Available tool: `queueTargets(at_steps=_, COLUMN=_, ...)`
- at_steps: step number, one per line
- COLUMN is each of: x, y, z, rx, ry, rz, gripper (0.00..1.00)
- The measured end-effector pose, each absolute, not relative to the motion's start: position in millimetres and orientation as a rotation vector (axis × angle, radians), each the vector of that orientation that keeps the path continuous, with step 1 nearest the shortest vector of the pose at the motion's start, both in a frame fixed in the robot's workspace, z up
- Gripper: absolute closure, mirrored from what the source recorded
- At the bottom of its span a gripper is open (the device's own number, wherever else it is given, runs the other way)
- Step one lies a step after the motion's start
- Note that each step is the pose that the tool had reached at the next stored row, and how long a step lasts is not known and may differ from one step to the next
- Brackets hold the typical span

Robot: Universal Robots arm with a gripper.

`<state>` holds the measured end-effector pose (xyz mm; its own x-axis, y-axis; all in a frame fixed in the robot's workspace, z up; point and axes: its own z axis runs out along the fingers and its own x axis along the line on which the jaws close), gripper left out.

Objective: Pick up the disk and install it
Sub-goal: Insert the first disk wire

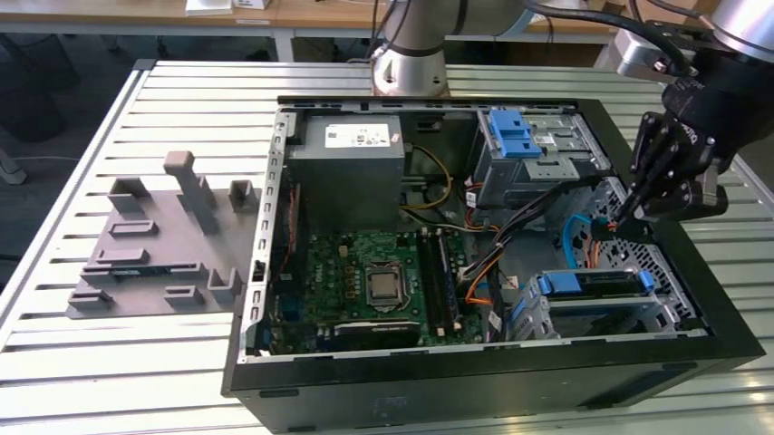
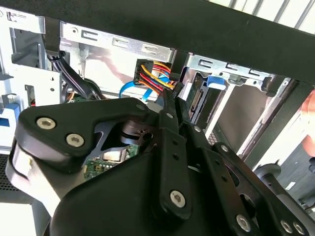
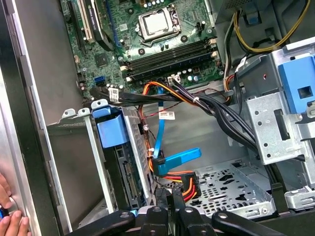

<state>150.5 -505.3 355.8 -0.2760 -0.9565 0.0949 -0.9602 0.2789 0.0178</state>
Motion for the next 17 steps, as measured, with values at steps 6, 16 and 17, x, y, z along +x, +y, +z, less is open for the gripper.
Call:
queueTargets(at_steps=6, x=150.4, y=-504.9, z=355.7, rx=1.833, ry=-2.439, rz=0.072, gripper=0.76)
queueTargets(at_steps=16, x=150.5, y=-504.2, z=352.5, rx=1.814, ry=-2.417, rz=0.126, gripper=0.76)
queueTargets(at_steps=17, x=150.5, y=-504.1, z=352.2, rx=1.813, ry=-2.415, rz=0.129, gripper=0.76)
